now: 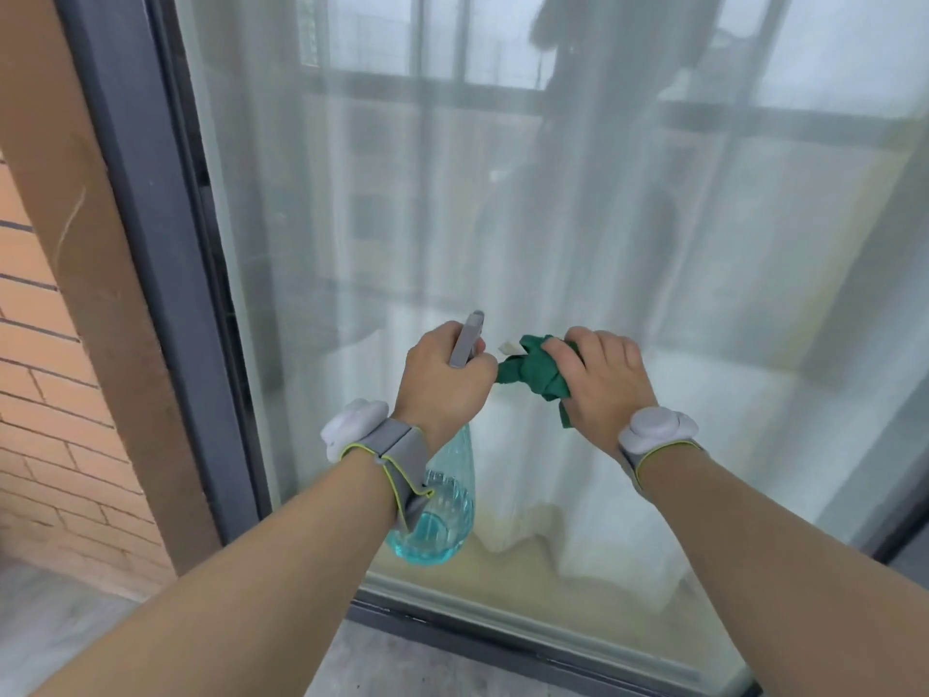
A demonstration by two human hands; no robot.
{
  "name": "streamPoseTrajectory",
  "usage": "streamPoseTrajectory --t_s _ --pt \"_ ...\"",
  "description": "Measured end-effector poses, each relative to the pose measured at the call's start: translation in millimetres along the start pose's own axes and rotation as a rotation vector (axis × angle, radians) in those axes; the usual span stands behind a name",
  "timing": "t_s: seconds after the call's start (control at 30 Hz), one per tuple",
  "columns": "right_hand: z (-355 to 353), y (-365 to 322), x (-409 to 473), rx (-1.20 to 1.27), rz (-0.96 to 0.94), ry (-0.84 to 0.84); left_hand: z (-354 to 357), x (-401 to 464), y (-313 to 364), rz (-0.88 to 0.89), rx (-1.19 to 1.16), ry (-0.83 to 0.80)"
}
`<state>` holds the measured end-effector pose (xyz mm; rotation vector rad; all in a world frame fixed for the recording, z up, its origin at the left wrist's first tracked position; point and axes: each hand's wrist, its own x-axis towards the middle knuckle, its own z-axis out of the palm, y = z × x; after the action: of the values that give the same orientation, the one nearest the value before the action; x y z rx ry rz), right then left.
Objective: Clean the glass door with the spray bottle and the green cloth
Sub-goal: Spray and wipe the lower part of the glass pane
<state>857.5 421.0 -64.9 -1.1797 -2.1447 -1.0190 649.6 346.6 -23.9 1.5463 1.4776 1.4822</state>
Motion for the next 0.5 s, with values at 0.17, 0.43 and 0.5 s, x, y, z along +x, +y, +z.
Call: streamPoseTrajectory --t_s 0.17,0.43,0.5 --pt "-6.7 13.9 6.5 -0.023 -0.012 0.043 10.5 -2.3 0.2 0.029 -0.025 -0.031" --pt "0.3 3.0 2.1 0.018 0.095 0.078 25.8 -12.8 -2.9 0.013 -0.031 -0.089" --pt "-0.2 3.1 0.9 0.028 0.111 0.074 28.3 -15.6 -3.1 0.004 -0.020 -0.105"
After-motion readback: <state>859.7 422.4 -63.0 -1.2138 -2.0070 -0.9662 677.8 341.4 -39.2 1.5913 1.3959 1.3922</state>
